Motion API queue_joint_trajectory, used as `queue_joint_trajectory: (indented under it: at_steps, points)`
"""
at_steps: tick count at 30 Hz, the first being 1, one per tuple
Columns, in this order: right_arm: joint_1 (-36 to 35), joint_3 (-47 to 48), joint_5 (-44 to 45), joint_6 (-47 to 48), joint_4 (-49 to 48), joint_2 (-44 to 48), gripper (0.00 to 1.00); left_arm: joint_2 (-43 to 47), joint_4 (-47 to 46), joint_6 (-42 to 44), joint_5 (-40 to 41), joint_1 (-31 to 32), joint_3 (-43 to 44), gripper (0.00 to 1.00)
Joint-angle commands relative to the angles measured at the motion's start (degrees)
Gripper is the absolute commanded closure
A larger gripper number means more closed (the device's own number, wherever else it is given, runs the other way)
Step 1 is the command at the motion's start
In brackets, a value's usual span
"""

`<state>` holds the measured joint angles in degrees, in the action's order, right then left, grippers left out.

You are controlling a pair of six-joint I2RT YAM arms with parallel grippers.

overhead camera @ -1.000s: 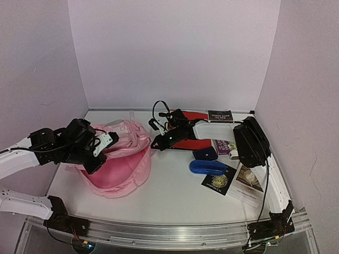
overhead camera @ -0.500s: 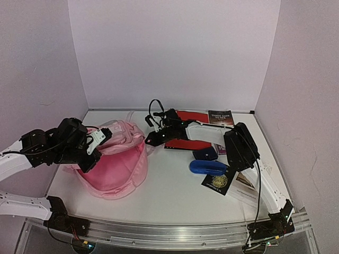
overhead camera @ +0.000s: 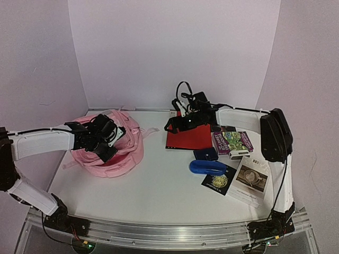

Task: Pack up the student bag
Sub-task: Unzip the student bag at the center of the board, then pick up the files from the center of the board.

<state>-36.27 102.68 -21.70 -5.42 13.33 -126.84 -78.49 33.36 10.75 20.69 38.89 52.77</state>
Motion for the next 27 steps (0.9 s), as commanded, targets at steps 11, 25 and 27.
queue_joint_trajectory:
  at_steps: [11, 25, 27]
  points:
    - [11.4, -6.4, 0.7, -2.2, 0.6, 2.6, 0.13, -9.2, -19.3, -25.2, -22.9, 0.1, 16.9, 0.29]
    - [15.1, -2.3, 3.5, -5.3, 0.7, -5.3, 0.15, -28.5, -37.9, -41.1, -19.4, 4.5, 19.6, 0.24]
    - [15.1, -1.9, 5.4, -5.0, 0.7, -5.9, 0.15, -30.4, -40.8, -45.4, -20.4, 4.4, 19.4, 0.24]
